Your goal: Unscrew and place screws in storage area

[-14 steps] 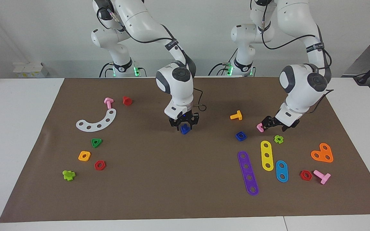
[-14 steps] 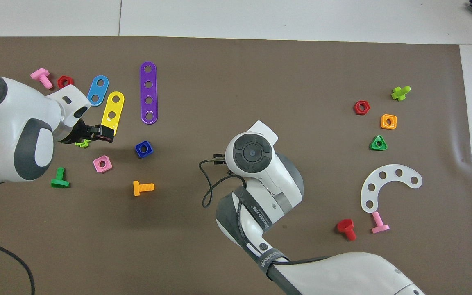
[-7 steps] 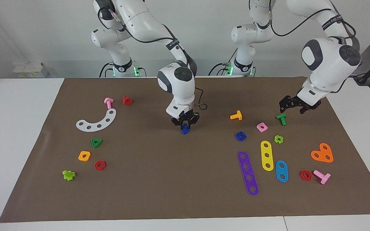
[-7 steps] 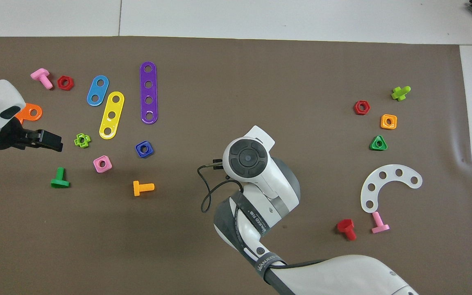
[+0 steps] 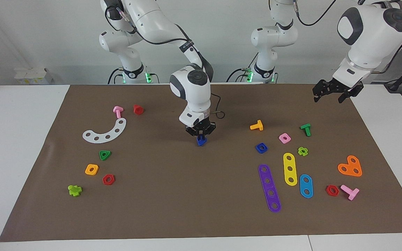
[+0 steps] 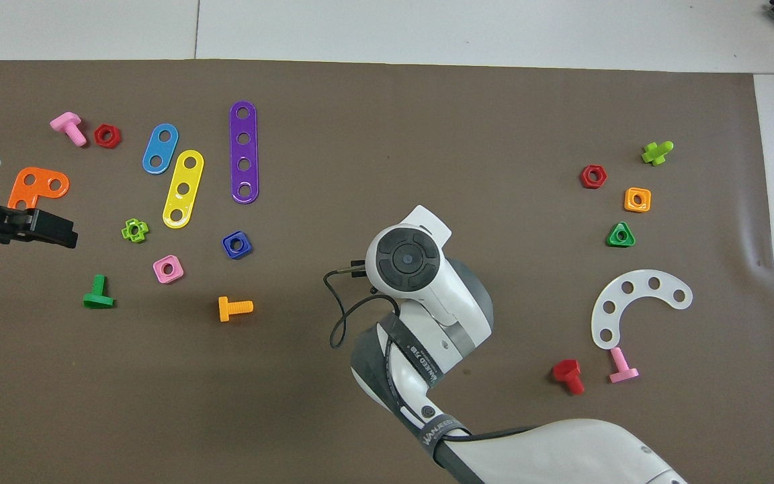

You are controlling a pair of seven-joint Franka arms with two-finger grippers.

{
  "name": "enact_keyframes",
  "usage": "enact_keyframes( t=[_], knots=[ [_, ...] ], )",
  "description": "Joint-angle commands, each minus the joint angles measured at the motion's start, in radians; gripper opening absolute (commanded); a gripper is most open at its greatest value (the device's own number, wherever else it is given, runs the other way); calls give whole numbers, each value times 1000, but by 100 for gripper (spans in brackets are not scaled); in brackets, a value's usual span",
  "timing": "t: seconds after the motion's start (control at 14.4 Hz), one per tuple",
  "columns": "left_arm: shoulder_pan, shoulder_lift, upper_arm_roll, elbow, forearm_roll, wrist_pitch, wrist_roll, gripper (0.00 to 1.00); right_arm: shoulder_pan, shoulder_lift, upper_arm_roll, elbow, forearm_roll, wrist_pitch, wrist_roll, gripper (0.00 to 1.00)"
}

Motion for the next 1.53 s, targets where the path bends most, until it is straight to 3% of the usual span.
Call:
enact_keyframes(
  t=[0.0, 0.35, 0.97, 1.04, 1.46],
  knots=[
    [-9, -24, -1, 33, 33, -53, 2, 100, -70, -110, 4, -95, -28, -3, 18, 0],
    [-11, -40, -4, 22, 32, -32, 7, 100, -233, -238, 2, -246, -28, 3, -75, 0],
    [2, -40, 5, 20, -45, -20, 5, 100, -530, -200, 4, -260, -23, 41, -386, 0],
    [5, -40, 9, 19, -51, -21, 5, 100, -560, -184, 5, -260, -22, 93, -402, 0],
    [6, -3, 12, 161, -51, -75, 4, 100, -570, -135, 7, -255, -11, 127, -405, 0]
  ],
)
